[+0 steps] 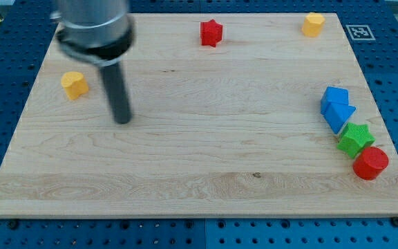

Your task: Place yellow heart above blue cube

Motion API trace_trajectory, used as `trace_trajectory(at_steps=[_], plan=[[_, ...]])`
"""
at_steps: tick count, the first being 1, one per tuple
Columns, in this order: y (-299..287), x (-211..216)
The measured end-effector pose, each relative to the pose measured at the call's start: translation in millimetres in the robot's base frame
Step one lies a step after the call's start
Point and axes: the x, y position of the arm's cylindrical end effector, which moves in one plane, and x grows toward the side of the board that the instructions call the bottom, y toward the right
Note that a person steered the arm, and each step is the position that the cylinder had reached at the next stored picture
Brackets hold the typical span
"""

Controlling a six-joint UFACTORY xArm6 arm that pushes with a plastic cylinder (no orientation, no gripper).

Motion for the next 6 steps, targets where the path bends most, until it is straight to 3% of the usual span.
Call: trace_trajectory(at_steps=[1, 2, 3, 4, 5, 6], plan=[[-71.2, -2.6], [-110.8, -55.2], [-25.8, -118.8], [108.6, -139.3], [122.1, -142.6], [73.8, -142.6]])
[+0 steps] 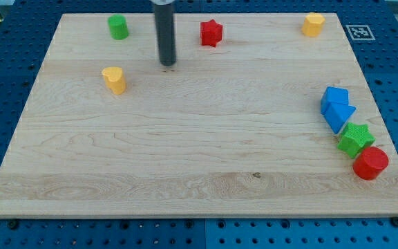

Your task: Place yellow heart above blue cube

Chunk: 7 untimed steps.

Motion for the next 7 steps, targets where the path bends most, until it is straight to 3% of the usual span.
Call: trace_trajectory(at_steps=[2, 5, 7], plan=[[-107.0, 3.4], [-73.8, 56.8], [-103.1, 85.9]])
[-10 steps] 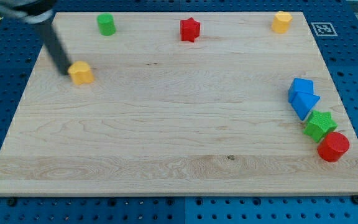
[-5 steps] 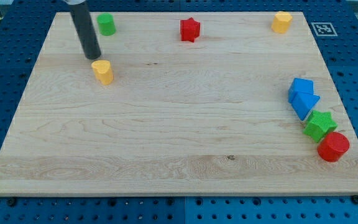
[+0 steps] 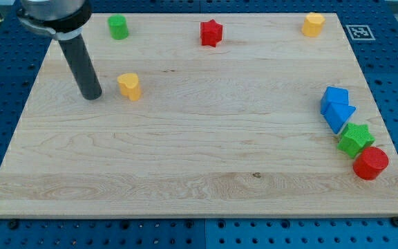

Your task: Place yellow heart above blue cube

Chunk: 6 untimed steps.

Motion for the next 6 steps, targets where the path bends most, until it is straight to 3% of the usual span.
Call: trace_trajectory(at_steps=[1, 3, 4, 6], plan=[[59.7, -14.0], [277.7, -27.0], [352.7, -27.8], [314.1, -27.9]])
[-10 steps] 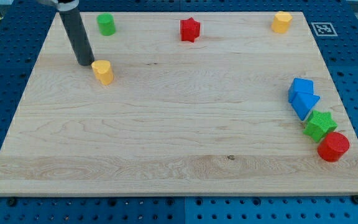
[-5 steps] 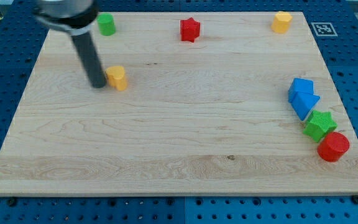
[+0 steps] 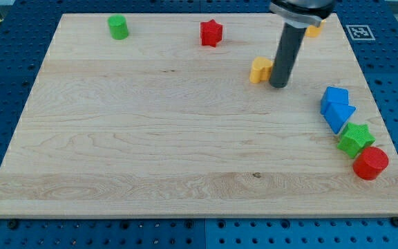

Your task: Place yellow heart above blue cube

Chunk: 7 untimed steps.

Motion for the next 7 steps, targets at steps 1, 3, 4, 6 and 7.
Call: trace_trajectory(at_steps=[1, 3, 4, 6, 7], plan=[[-31.4, 0.0], [-44.2, -28.9], [15.2, -37.4], [15.3, -36.8], [-13.2, -43.0]])
